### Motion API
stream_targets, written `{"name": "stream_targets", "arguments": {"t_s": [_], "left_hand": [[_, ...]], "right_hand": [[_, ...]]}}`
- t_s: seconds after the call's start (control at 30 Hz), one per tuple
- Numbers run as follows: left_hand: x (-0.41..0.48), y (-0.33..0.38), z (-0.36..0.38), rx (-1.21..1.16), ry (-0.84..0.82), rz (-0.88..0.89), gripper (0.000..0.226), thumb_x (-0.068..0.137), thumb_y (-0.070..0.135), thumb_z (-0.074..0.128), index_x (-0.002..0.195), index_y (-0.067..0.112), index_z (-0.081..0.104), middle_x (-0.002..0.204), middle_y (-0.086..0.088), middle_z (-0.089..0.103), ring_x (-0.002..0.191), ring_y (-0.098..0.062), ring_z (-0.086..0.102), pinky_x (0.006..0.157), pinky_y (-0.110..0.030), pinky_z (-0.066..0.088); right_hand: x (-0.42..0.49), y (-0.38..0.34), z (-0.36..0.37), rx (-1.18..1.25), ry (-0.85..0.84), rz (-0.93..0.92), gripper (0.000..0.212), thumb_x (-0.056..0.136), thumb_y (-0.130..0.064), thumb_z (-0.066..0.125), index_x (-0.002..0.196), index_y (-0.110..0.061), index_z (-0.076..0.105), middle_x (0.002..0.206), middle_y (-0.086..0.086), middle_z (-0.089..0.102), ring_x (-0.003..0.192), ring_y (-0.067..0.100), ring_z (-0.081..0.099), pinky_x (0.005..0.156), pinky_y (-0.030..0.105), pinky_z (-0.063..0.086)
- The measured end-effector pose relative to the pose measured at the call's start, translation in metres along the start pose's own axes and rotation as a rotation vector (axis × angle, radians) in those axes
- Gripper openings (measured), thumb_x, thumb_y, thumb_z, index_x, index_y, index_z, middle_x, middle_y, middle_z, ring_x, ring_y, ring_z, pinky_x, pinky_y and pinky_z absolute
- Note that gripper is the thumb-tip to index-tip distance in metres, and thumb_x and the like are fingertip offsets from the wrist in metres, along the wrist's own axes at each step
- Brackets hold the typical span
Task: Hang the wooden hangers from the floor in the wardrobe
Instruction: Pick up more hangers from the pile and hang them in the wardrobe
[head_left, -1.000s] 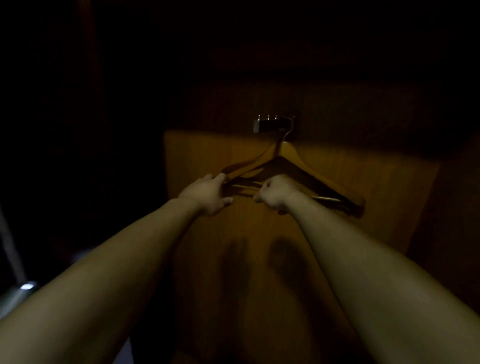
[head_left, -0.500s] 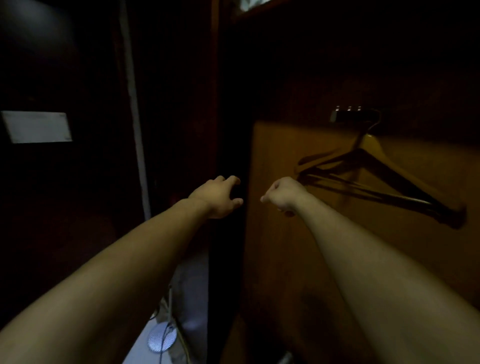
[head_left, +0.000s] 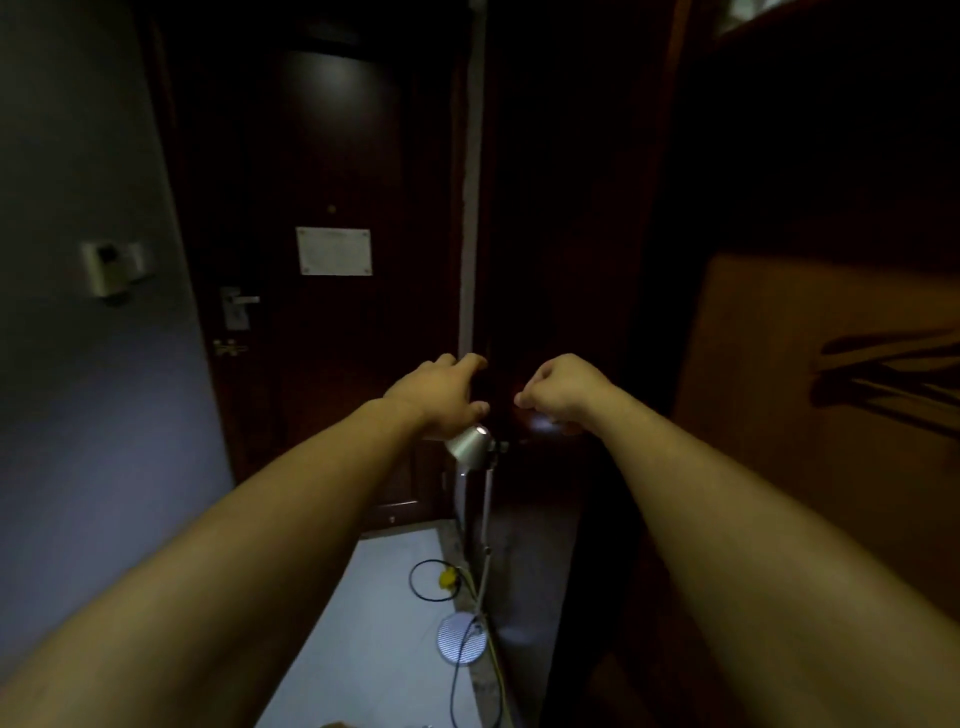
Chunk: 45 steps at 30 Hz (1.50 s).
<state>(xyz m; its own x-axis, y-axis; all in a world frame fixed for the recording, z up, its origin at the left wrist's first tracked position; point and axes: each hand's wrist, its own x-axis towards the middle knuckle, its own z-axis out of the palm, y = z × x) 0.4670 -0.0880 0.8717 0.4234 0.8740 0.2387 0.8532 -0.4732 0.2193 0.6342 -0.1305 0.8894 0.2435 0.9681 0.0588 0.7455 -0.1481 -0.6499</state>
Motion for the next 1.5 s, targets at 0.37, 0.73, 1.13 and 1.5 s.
{"name": "stream_targets", "arguments": {"t_s": [0.37,0.73,1.13,1.5], "left_hand": [[-0.046,-0.145,-0.036,0.051,0.007,-0.176,0.068,0.094,0.041,0.059,0.151,0.030,0.024,0.151,-0.008,0.036,0.135,-0.030,0.042,0.107,-0.048,0.043],[-0.095,-0.262,-0.035,0.062,-0.087,-0.273,0.067,0.096,0.039,0.057,0.152,0.029,0.023,0.154,-0.009,0.033,0.136,-0.030,0.041,0.108,-0.045,0.041],[-0.154,-0.366,-0.003,0.019,-0.207,-0.382,0.069,0.096,0.040,0.057,0.154,0.025,0.023,0.154,-0.012,0.033,0.134,-0.033,0.043,0.108,-0.045,0.042],[-0.175,-0.407,0.064,-0.077,-0.403,-0.424,0.073,0.098,0.035,0.055,0.157,0.018,0.016,0.163,-0.008,0.022,0.145,-0.028,0.031,0.114,-0.036,0.030]], "right_hand": [[0.008,-0.113,0.108,-0.100,-0.094,-0.148,0.015,0.087,-0.027,0.073,0.096,-0.016,0.068,0.100,0.005,0.068,0.097,0.022,0.066,0.086,0.038,0.056],[0.007,-0.181,0.208,-0.200,-0.191,-0.200,0.029,0.089,-0.030,0.071,0.112,-0.014,0.067,0.110,0.007,0.067,0.101,0.025,0.065,0.084,0.038,0.056],[0.002,-0.219,0.331,-0.272,-0.334,-0.238,0.023,0.087,-0.028,0.073,0.105,-0.015,0.067,0.102,0.006,0.067,0.090,0.024,0.063,0.068,0.032,0.049],[0.013,-0.185,0.404,-0.416,-0.501,-0.187,0.036,0.090,-0.024,0.070,0.122,-0.009,0.062,0.115,0.011,0.064,0.101,0.028,0.061,0.082,0.036,0.053]]}}
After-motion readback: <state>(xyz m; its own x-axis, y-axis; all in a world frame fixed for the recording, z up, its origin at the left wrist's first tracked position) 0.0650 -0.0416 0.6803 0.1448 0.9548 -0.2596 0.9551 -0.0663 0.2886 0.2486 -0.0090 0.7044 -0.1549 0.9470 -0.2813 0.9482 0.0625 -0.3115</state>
